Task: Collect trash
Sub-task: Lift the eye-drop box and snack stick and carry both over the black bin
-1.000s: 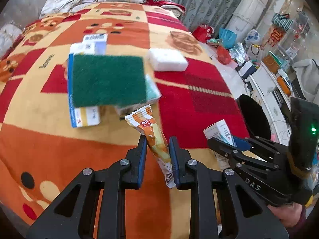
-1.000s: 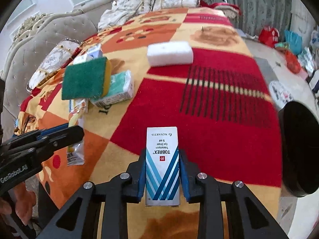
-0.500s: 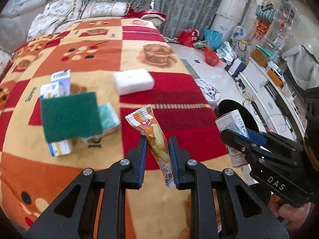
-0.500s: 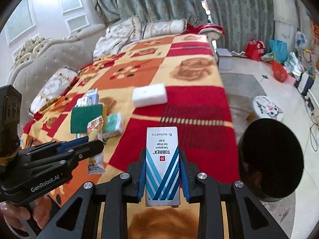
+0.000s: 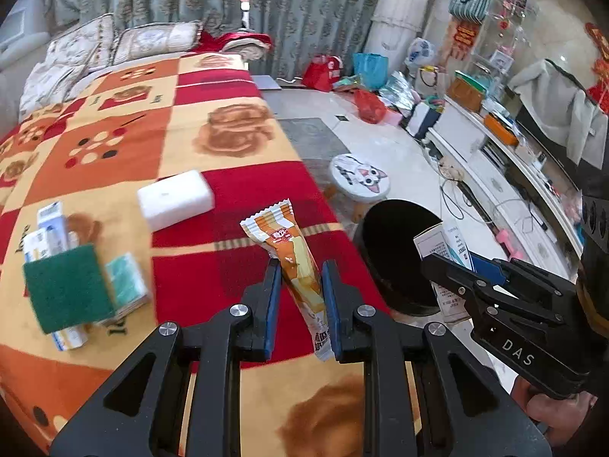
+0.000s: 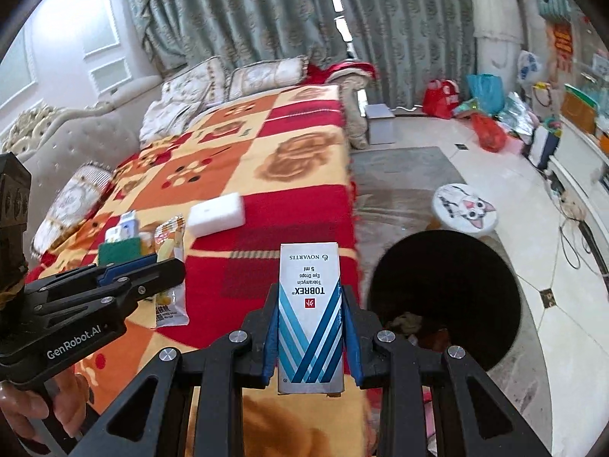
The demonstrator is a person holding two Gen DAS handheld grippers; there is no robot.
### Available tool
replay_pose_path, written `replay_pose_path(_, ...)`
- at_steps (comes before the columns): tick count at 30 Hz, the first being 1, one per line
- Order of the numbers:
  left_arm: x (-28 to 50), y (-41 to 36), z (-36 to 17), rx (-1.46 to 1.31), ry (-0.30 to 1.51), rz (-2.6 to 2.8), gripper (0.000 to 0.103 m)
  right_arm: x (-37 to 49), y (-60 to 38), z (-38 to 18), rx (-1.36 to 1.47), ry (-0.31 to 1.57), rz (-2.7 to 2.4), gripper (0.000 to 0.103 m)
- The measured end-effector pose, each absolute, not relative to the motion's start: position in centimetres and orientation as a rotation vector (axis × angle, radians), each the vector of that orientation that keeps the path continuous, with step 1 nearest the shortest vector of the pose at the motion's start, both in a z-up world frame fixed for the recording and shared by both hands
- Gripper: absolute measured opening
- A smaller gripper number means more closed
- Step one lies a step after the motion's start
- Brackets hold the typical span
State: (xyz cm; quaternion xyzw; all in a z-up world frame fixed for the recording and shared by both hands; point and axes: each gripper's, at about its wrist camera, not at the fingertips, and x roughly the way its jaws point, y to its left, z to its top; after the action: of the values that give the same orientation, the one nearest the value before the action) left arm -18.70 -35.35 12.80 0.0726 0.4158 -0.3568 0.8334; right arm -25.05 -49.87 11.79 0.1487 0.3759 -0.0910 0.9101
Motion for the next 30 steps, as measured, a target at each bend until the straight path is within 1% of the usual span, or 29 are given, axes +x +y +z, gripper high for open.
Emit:
replay_pose_path(17, -19.9, -44.4, 11.5, 0.217, 0.904, -0.874, 0.019, -28.3, -57.9, 9.8, 0.381, 0.797, -0.338, 0.028)
replay_pose_path(30, -19.4, -48.3, 9.8, 0.242, 0.935, -0.898, 0.019, -28.6, -60.8, 7.9, 0.418, 0.817, -0.369, 0.028)
